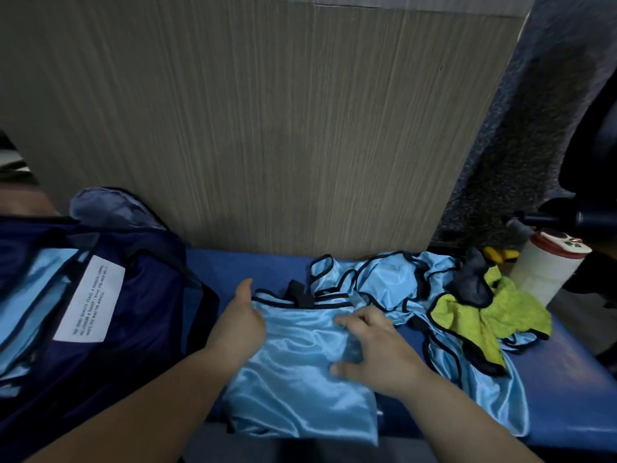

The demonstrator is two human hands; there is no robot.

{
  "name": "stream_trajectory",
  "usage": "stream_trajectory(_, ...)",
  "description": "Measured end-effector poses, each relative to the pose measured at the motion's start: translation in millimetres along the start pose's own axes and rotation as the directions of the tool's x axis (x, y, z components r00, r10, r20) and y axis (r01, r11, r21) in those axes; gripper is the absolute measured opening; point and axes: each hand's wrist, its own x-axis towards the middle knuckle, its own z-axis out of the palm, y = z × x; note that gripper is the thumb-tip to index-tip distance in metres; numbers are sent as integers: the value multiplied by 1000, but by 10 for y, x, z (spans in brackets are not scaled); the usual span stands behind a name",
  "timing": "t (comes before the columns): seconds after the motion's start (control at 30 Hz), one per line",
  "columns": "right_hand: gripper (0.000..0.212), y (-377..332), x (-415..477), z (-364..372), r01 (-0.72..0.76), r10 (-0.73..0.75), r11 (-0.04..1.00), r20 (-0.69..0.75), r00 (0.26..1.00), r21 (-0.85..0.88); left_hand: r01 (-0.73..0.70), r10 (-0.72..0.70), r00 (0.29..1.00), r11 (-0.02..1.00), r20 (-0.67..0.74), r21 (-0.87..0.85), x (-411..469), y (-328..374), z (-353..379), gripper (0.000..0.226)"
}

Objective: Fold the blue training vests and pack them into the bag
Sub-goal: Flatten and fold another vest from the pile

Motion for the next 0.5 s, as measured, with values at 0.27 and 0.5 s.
stream_trajectory(0.27,105,-69,-11,120,-25,39,962,45,998,-273,-575,532,809,630,250,521,-178,-25,326,71)
stream_trajectory(0.5,125,45,51,153,38,50,941,248,967,-337,-553,231,801,639,552,535,-115,-94,336,94)
